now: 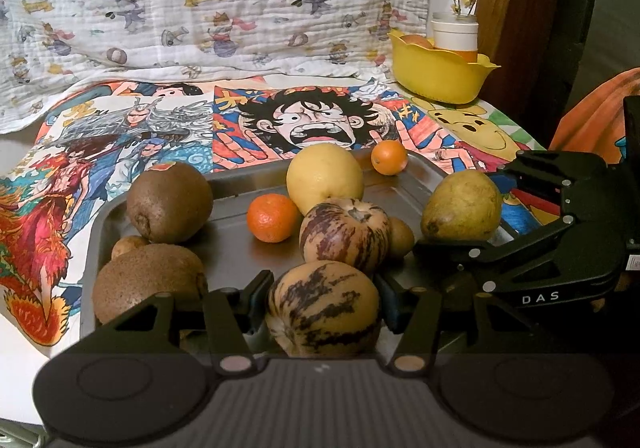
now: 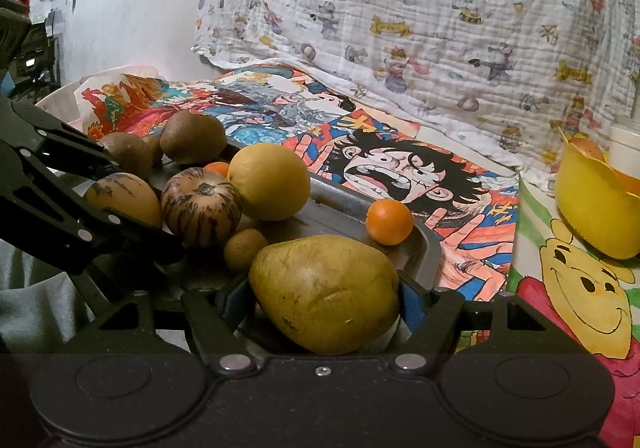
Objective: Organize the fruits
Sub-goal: 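Lower and open both grippers to set the pear and striped fruit on the tray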
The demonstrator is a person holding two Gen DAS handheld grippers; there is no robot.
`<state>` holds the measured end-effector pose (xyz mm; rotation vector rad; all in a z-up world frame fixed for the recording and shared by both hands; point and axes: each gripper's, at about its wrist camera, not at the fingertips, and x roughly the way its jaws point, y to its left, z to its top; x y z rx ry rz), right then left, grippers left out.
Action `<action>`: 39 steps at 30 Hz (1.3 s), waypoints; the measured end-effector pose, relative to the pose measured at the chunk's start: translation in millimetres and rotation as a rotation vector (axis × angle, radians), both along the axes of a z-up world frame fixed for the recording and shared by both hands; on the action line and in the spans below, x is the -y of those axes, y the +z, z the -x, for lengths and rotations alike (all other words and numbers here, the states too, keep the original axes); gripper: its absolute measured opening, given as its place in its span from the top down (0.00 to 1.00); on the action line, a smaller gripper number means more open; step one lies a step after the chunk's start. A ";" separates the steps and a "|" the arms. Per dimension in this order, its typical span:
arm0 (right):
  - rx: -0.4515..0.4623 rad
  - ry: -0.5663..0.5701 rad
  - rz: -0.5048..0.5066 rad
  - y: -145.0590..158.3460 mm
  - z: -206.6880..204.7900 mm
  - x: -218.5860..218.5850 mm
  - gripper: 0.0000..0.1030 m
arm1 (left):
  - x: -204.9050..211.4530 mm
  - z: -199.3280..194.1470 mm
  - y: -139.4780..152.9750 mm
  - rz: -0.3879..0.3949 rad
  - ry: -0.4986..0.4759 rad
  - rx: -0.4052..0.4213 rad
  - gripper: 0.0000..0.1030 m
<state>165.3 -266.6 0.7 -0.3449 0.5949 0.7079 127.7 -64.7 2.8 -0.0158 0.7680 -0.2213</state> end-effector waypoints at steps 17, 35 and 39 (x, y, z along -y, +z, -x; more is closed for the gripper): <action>0.034 -0.024 -0.002 -1.4 7.9 1.5 0.23 | -4.0 5.9 0.1 0.019 0.022 -0.006 0.36; 0.083 -0.082 -0.040 4.0 18.6 11.1 0.12 | 2.9 25.1 10.9 0.009 0.021 0.044 0.19; 0.096 -0.100 -0.053 5.6 21.3 13.7 0.11 | 1.3 31.9 15.4 -0.001 0.032 0.064 0.16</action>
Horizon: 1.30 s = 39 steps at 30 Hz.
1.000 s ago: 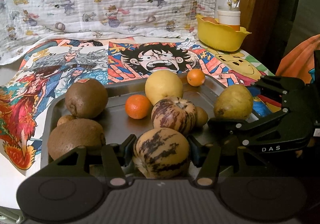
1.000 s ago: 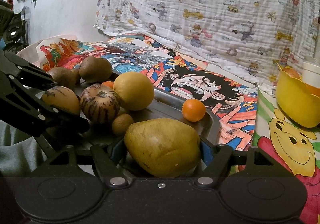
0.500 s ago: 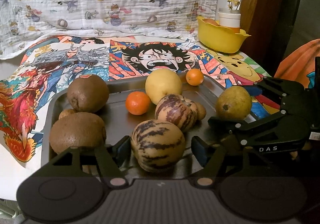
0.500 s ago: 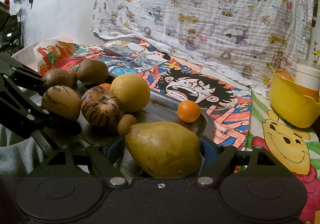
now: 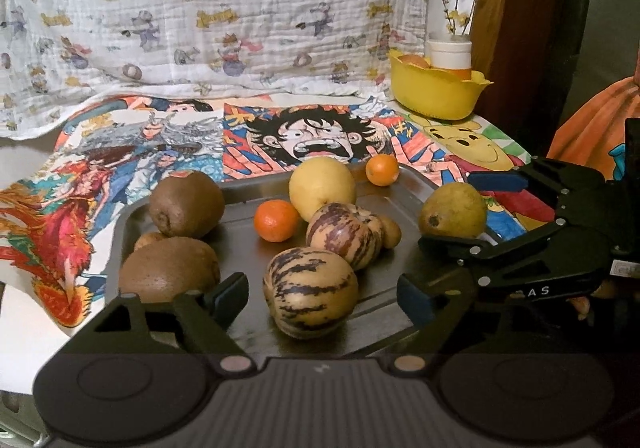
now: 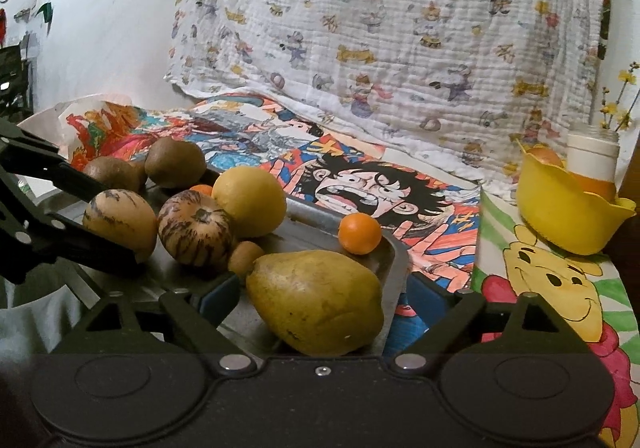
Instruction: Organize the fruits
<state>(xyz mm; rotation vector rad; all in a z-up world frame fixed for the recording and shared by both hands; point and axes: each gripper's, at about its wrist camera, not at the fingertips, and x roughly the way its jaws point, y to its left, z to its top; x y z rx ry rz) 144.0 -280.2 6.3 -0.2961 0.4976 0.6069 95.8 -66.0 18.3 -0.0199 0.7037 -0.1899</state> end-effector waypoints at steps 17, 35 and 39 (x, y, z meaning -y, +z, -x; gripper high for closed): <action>0.024 -0.052 -0.101 12.3 10.7 3.8 0.03 | -22.6 25.9 18.7 0.055 0.123 0.095 0.01; -0.005 -0.099 -0.218 23.0 30.7 -2.8 0.01 | -50.3 50.6 15.7 0.118 0.285 0.118 0.01; -0.004 -0.106 -0.226 24.0 40.9 -6.8 0.01 | -56.8 58.7 12.5 0.130 0.311 0.114 0.01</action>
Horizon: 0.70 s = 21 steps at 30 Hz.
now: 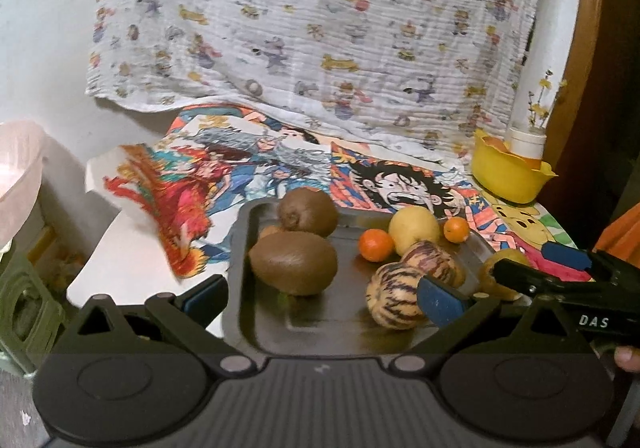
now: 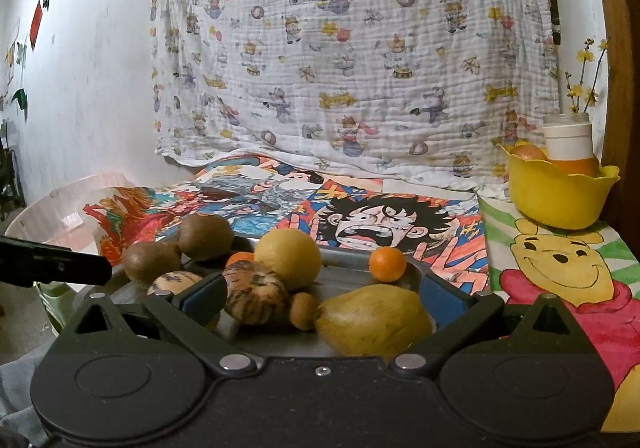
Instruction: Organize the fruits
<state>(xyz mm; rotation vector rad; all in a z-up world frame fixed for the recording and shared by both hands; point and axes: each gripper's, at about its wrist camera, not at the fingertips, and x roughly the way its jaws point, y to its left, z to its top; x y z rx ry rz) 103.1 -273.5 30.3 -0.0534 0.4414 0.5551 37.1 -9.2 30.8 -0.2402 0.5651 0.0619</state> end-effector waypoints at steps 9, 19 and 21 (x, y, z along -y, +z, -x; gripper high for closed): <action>-0.040 -0.047 -0.033 -2.7 25.7 -0.9 0.01 | -12.4 15.1 -8.5 0.031 0.017 -0.020 0.01; -0.061 -0.117 -0.053 -4.5 46.0 0.2 0.01 | -12.8 30.3 -12.2 0.010 0.029 -0.003 0.01; -0.066 -0.128 -0.055 -5.6 51.2 -0.7 0.01 | -11.6 33.7 -13.4 0.009 0.026 0.001 0.01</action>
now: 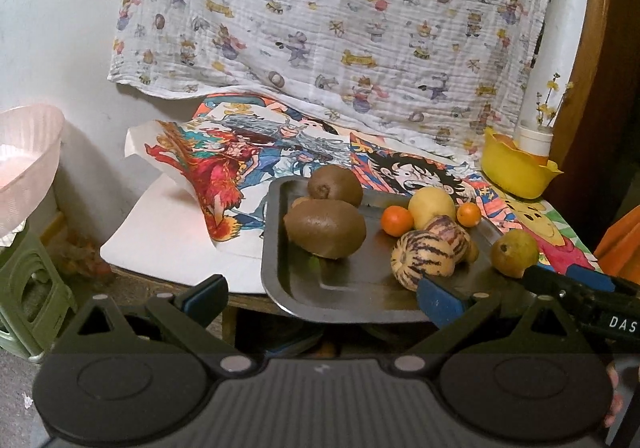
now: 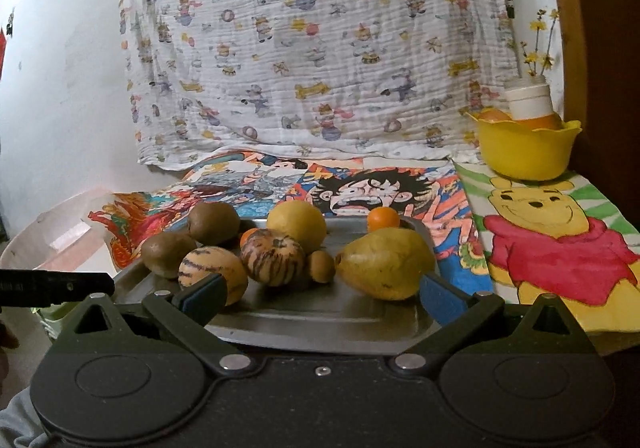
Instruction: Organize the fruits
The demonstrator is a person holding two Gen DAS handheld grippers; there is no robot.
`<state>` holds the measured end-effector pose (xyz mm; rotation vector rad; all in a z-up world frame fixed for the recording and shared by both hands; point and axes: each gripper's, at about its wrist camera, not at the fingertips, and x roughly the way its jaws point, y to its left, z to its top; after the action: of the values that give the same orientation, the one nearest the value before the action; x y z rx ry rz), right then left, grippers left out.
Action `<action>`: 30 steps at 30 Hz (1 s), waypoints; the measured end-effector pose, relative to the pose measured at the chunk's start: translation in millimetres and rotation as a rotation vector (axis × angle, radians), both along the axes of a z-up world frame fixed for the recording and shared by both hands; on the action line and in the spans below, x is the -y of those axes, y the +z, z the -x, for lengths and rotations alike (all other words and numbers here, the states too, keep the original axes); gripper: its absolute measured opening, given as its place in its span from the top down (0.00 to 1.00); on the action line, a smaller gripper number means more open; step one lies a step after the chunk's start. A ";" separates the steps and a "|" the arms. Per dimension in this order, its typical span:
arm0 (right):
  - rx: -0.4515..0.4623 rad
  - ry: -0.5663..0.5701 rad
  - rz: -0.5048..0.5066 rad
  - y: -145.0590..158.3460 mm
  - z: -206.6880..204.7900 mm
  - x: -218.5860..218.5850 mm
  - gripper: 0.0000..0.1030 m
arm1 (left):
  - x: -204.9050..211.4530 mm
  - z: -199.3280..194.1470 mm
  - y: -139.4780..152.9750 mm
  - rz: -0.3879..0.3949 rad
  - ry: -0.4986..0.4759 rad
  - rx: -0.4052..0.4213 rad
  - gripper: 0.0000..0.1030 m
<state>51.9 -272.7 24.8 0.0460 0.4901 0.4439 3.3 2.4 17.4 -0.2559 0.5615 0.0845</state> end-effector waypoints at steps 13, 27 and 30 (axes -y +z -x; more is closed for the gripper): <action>-0.003 -0.017 -0.063 -3.6 24.4 -0.5 0.01 | 12.5 7.8 -3.4 -0.036 -0.038 -0.011 0.01; -0.010 -0.040 -0.028 -10.5 20.2 2.5 0.01 | 6.7 6.6 -9.1 -0.005 -0.023 -0.036 0.01; -0.006 -0.041 -0.017 -11.2 20.0 3.0 0.01 | 6.2 7.3 -9.1 -0.003 -0.021 -0.035 0.01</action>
<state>31.9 -275.7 13.6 0.0738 0.4909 0.4080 -4.0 -3.8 8.3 -0.2463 0.5987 0.0693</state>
